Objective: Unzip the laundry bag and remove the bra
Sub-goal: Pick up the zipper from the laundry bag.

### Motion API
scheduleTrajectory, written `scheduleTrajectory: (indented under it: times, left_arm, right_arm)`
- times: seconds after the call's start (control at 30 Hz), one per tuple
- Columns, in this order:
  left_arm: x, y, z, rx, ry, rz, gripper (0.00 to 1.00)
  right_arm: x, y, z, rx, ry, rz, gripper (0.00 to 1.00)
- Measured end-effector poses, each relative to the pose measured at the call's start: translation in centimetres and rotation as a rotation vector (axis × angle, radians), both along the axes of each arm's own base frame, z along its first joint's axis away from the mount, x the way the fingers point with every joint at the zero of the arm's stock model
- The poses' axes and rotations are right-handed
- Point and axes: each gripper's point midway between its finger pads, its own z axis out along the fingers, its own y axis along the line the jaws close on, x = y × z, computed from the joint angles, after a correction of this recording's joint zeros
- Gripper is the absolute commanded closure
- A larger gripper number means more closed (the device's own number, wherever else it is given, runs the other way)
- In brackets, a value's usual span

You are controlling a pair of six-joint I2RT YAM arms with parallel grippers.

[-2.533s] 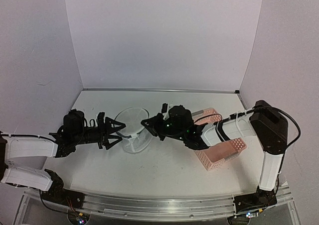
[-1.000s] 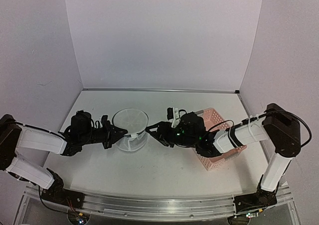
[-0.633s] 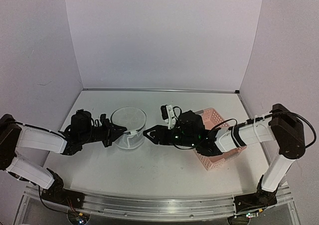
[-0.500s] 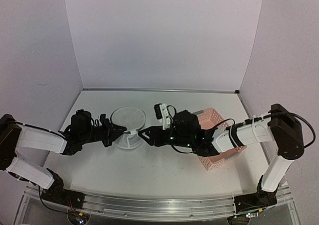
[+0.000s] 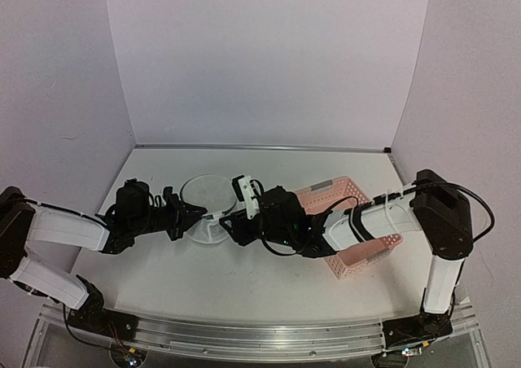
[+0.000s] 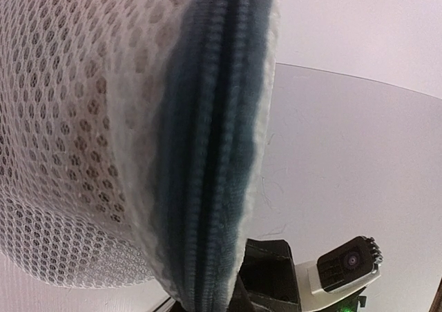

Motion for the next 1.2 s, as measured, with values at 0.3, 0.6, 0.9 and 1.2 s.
scheduleTrajectory:
  times: [0.3,0.6,0.9,1.2]
  left_arm:
    - [0.0,0.0,0.0,0.0,0.0,0.0,1.0]
    - [0.0,0.0,0.0,0.0,0.0,0.001,1.0]
    - [0.0,0.0,0.0,0.0,0.0,0.0,1.0]
    - [-0.3,-0.2,0.0,-0.002,-0.001,-0.02,1.0]
  right_arm:
    - [0.5,0.5,-1.2,-0.056,-0.023,-0.02,0.74]
    - [1.1,1.2,-1.0,-0.066,-0.042,-0.026,0.88]
    - [1.1,1.2,-1.8,-0.088,-0.04,-0.033,1.0]
    - [1.0,0.5,-2.0,-0.119,-0.066,-0.04,1.0]
